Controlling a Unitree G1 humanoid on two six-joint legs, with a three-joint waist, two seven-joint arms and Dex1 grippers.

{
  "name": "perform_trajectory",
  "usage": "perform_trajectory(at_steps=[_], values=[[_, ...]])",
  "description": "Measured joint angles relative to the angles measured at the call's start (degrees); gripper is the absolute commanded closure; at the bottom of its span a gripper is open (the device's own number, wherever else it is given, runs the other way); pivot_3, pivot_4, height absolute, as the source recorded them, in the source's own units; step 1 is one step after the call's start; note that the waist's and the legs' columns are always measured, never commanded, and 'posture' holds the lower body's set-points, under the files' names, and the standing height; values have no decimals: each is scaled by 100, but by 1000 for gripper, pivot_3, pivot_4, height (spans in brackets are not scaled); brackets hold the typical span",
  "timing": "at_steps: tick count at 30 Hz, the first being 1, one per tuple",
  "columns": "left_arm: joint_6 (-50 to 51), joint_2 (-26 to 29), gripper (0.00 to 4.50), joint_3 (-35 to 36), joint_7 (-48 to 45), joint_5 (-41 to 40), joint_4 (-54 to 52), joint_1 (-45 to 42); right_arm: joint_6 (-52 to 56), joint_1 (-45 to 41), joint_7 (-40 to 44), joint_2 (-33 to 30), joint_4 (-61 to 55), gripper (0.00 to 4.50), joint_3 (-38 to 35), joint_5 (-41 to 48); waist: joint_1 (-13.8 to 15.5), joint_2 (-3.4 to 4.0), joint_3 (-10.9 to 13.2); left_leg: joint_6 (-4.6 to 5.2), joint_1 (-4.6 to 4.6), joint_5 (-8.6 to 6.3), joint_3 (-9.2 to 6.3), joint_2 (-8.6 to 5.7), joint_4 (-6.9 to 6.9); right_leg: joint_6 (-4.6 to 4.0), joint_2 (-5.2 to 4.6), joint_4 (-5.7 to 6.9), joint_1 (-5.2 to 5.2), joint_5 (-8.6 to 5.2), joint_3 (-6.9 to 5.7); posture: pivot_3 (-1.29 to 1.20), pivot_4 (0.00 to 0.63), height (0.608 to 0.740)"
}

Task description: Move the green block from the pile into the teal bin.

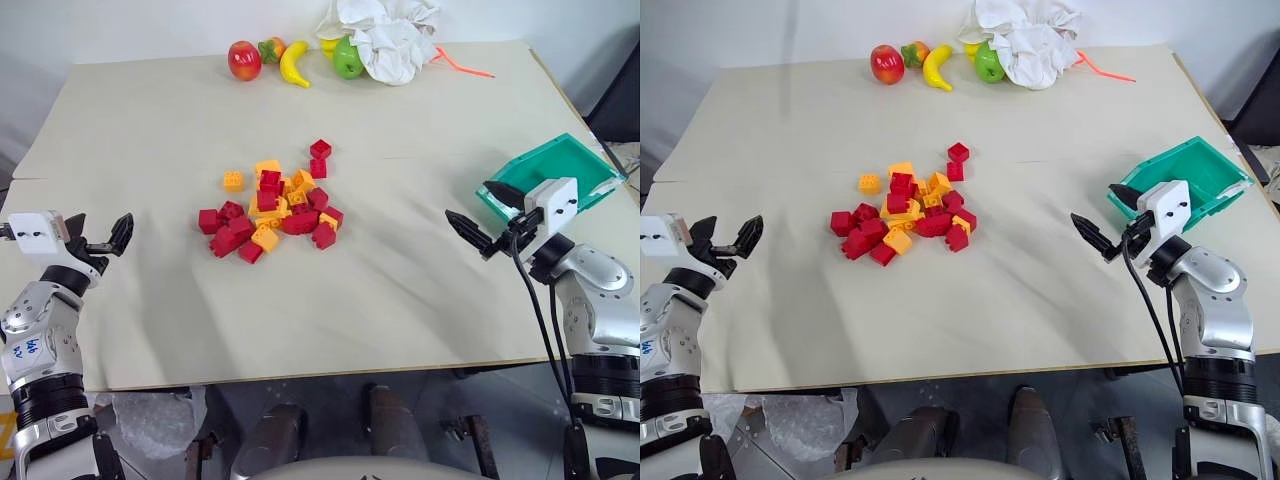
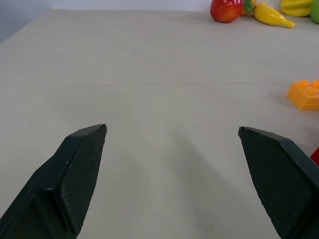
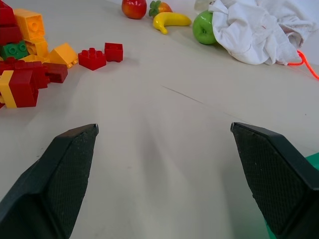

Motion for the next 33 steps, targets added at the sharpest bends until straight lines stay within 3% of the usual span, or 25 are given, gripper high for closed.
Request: perform_trajectory(at_steps=[12, 18, 22, 33], values=[[-32, 121, 0, -112, -227, -117, -379, -54, 336, -216, 136, 99, -276, 38, 145, 143, -7, -1, 0, 0, 4, -7, 10, 9, -1, 0, 10, -5, 0, 0, 10, 0, 150, 740], [-34, 364, 0, -328, -736, -73, -407, -54, 1102, -293, 673, -5, -896, 38, 373, 606, -6, 0, 1, 4, 4, -12, 15, 11, -2, 0, 11, -9, 0, 0, 12, 0, 150, 740], [3, 500, 797, -645, -1101, -36, -287, -265, 1561, -414, 1269, -205, -1232, 0, 640, 912, 5, -1, 1, 5, 4, -15, 15, 13, -1, 1, 13, -22, 2, 1, 11, 0, 150, 740], [-337, 532, 4095, -1626, -2123, 454, 1265, -1943, 1778, -945, 2167, -324, -1043, 0, 1001, 1013, 69, -2, 2, 16, -4, -24, 19, 13, 0, 10, 13, -22, 1, 5, 3, 0, 150, 740]])
